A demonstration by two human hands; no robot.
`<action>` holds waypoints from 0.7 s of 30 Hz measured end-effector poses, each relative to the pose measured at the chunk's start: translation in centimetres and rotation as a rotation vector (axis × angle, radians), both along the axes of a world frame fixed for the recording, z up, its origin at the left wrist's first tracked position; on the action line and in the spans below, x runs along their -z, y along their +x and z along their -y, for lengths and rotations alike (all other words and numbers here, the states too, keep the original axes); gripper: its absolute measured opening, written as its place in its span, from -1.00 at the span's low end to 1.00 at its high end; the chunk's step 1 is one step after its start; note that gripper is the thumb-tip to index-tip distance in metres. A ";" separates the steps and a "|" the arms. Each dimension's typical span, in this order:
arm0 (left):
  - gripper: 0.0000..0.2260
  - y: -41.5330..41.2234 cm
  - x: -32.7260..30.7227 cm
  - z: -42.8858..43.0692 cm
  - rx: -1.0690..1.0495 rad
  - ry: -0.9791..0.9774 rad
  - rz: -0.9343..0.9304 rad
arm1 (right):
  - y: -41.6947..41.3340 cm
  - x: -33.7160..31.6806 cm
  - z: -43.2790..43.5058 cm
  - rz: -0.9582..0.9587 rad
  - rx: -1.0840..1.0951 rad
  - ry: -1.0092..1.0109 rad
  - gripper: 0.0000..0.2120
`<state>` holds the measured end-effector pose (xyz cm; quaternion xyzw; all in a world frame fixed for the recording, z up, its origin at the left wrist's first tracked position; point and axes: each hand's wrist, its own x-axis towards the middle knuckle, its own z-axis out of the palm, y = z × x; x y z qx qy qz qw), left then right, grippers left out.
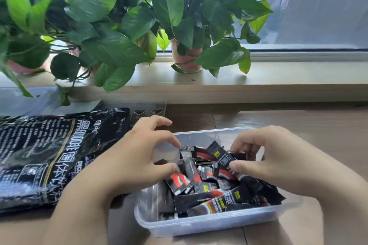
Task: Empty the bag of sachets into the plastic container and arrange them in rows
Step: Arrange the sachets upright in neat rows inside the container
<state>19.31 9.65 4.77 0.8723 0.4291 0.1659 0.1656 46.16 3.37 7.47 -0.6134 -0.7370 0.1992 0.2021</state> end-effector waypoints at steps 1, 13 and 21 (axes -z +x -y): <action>-0.71 0.0 0.1 0.1 -0.023 0.015 -0.026 | -0.1 0.1 0.1 0.009 0.007 0.027 -0.93; -0.44 -1.1 -0.4 -0.7 -0.070 -0.053 -0.142 | -0.8 0.6 -0.3 0.135 -0.006 0.033 -0.79; -0.67 -1.4 -1.8 -0.3 0.037 0.145 -0.083 | -0.6 0.4 -0.7 0.075 -0.055 0.040 -0.82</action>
